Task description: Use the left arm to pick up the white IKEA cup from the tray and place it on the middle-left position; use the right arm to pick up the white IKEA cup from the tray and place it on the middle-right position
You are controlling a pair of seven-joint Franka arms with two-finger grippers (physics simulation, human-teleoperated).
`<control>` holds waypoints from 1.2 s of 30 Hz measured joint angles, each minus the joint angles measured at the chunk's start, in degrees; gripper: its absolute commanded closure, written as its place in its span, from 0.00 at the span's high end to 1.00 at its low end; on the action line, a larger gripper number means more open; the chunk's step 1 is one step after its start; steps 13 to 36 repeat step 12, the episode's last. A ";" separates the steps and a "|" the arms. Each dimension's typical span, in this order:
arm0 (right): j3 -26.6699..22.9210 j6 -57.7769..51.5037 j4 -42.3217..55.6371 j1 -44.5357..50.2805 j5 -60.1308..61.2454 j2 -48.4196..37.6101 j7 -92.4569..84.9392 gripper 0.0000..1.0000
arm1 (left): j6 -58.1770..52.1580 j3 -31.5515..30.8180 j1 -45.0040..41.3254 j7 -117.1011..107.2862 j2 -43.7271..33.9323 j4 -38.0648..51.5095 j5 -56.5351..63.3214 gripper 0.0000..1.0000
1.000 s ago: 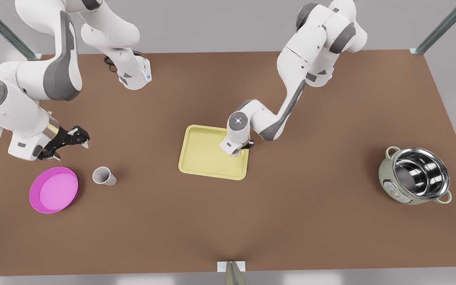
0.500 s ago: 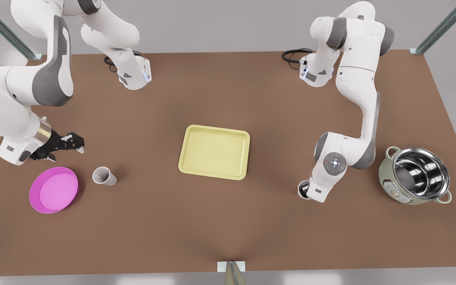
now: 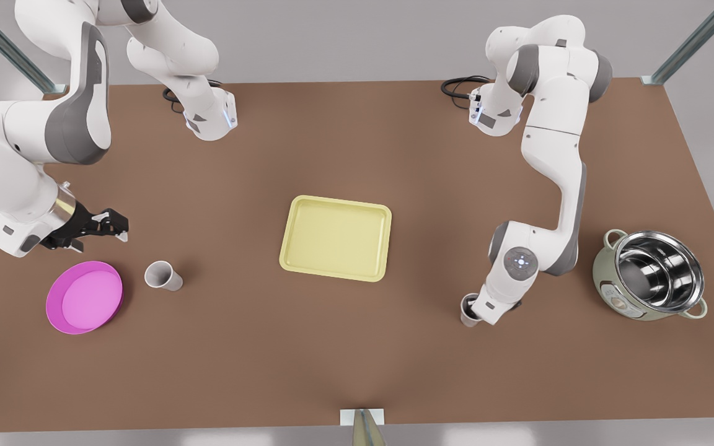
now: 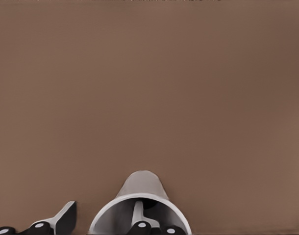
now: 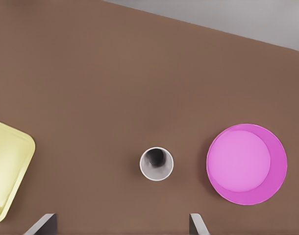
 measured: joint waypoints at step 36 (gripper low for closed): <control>0.04 0.72 0.00 0.03 0.00 0.45 1.08 1.00 | -29.74 2.47 7.44 10.62 -36.20 -7.95 -7.23 1.00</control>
